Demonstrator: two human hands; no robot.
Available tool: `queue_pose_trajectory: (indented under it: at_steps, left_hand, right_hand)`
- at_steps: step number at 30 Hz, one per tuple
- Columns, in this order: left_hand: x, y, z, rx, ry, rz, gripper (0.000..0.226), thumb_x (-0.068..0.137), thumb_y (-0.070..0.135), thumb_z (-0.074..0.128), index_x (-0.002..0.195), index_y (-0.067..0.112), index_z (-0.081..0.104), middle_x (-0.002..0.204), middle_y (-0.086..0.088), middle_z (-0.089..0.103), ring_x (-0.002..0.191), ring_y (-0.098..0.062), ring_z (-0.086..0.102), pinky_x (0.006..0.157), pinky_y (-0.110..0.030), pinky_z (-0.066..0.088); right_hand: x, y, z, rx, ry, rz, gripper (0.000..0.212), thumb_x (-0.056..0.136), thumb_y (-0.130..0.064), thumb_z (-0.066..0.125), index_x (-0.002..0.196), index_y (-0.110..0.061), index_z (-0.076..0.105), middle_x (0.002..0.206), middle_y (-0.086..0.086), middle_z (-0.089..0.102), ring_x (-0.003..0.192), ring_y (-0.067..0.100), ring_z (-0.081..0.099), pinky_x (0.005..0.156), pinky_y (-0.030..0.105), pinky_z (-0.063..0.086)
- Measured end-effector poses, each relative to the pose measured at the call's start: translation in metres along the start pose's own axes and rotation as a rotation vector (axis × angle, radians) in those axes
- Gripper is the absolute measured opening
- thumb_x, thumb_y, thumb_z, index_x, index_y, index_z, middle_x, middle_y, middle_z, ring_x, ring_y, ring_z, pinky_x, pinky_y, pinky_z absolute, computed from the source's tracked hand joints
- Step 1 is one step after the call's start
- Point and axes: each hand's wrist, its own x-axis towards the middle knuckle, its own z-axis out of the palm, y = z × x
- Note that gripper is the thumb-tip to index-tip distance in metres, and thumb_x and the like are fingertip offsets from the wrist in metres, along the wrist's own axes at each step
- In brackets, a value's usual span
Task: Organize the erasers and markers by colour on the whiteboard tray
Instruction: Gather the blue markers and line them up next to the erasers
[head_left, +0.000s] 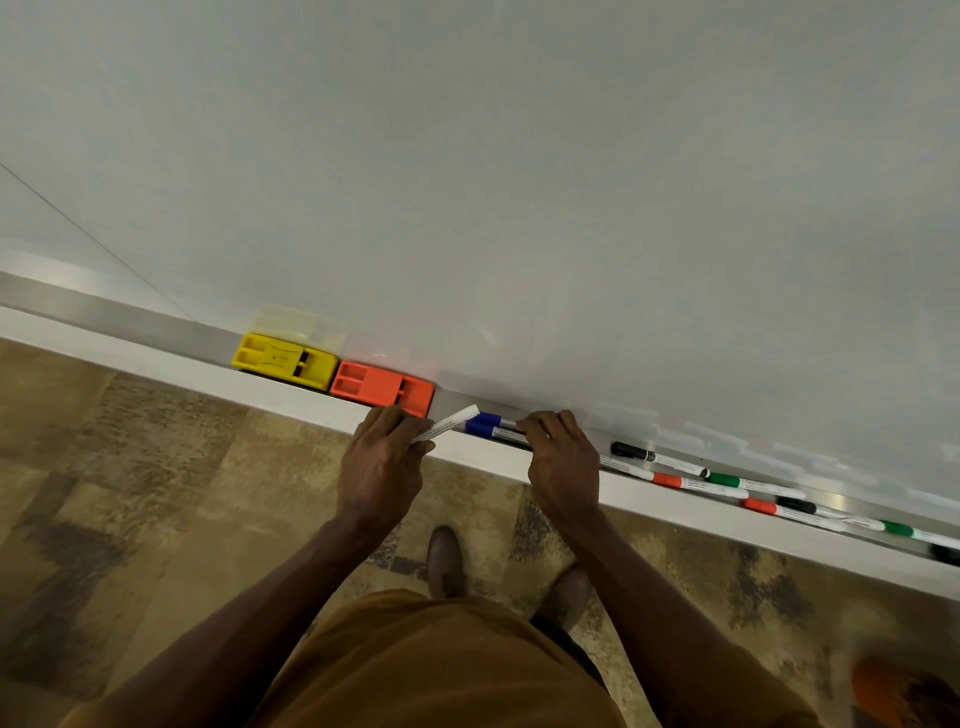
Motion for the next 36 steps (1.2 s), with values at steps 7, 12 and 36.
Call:
queue_pose_trajectory:
  at_steps: [7,12,36]
  left_hand:
    - [-0.003,0.0,-0.002,0.006,-0.003,-0.004,0.032,0.08,0.004,0.087,0.11,0.007,0.075,0.095,-0.003,0.064,0.085,-0.02,0.056,0.066,-0.028,0.042]
    - [-0.007,0.0,0.0,-0.006,-0.019,-0.022,0.031,0.08,0.005,0.087,0.109,0.007,0.076,0.091,-0.002,0.063,0.084,-0.021,0.056,0.063,-0.032,0.045]
    - [-0.013,-0.001,-0.002,0.009,-0.059,-0.02,0.031,0.081,0.005,0.086,0.109,0.006,0.075,0.092,-0.003,0.065,0.085,-0.018,0.056,0.064,-0.03,0.049]
  right_hand:
    - [-0.001,0.001,0.007,-0.043,-0.04,0.002,0.03,0.08,-0.004,0.079,0.108,-0.012,0.073,0.112,0.008,0.067,0.104,0.026,0.06,0.063,0.034,0.054]
    - [0.0,0.001,0.01,-0.058,-0.038,0.014,0.026,0.083,-0.002,0.071,0.107,-0.013,0.073,0.113,0.009,0.062,0.106,0.028,0.059,0.059,0.034,0.054]
    - [0.019,-0.007,-0.001,-0.121,-0.123,0.039,0.027,0.072,-0.006,0.083,0.096,-0.013,0.071,0.089,0.006,0.07,0.079,0.027,0.067,0.047,0.034,0.05]
